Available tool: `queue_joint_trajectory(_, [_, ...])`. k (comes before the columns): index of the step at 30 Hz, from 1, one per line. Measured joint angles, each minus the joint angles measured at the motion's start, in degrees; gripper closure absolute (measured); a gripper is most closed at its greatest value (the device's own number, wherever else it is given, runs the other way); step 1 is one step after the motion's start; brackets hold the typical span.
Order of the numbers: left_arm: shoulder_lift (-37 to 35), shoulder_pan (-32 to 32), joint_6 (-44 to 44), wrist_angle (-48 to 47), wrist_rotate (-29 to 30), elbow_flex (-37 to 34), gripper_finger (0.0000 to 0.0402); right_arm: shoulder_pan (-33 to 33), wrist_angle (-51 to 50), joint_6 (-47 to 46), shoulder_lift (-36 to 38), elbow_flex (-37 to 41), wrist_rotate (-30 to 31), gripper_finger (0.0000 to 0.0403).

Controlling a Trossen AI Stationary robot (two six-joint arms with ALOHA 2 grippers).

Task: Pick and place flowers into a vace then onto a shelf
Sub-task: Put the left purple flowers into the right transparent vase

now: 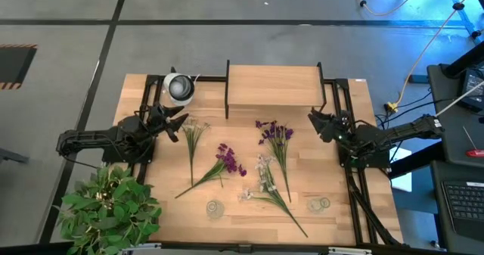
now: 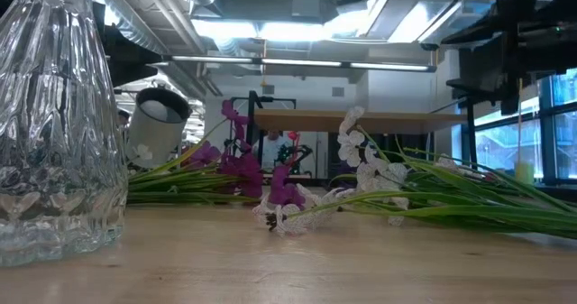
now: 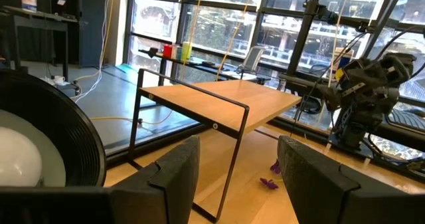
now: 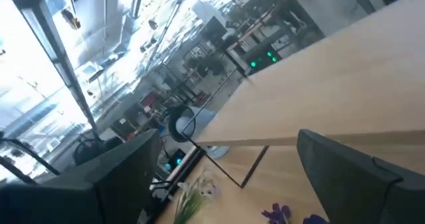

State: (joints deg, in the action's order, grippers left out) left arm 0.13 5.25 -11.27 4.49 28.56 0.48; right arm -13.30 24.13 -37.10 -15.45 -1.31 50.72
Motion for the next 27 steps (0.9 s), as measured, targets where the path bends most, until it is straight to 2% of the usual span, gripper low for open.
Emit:
queue_joint_trajectory(4, [0.0, 0.0, 0.0, 0.0, 0.0, 0.0, 0.0206, 0.0, -0.8, 8.5, -2.4, -6.0, -2.6, 0.0045])
queue_joint_trajectory(8, [0.0, 0.0, 0.0, 0.0, 0.0, 0.0, 0.0205, -0.1, -14.5, 11.4, -8.2, -17.4, -2.9, 0.0045])
queue_joint_trajectory(11, [0.0, 0.0, 0.0, 0.0, 0.0, 0.0, 0.0206, -0.1, -31.2, 3.0, -15.6, -27.7, -3.4, 0.0045])
queue_joint_trajectory(14, [0.0, 0.0, 0.0, 0.0, 0.1, 0.0, 0.0206, 0.0, -45.9, -10.4, -24.4, -37.7, -6.6, 0.0045])
queue_joint_trajectory(19, [0.0, 0.0, 0.0, 0.0, 0.1, 0.0, 0.0206, -0.1, -66.1, -29.5, -39.5, -51.9, -18.8, 0.0045])
queue_joint_trajectory(22, [0.0, 0.0, 0.0, 0.0, 0.1, 0.0, 0.0206, -0.7, -73.9, -35.5, -48.2, -57.2, -25.1, 0.0045])
queue_joint_trajectory(27, [0.0, 0.0, 0.0, 0.0, 0.4, 0.0, 0.0205, -2.9, -76.2, -44.0, -59.9, -60.4, -34.1, 0.0045])
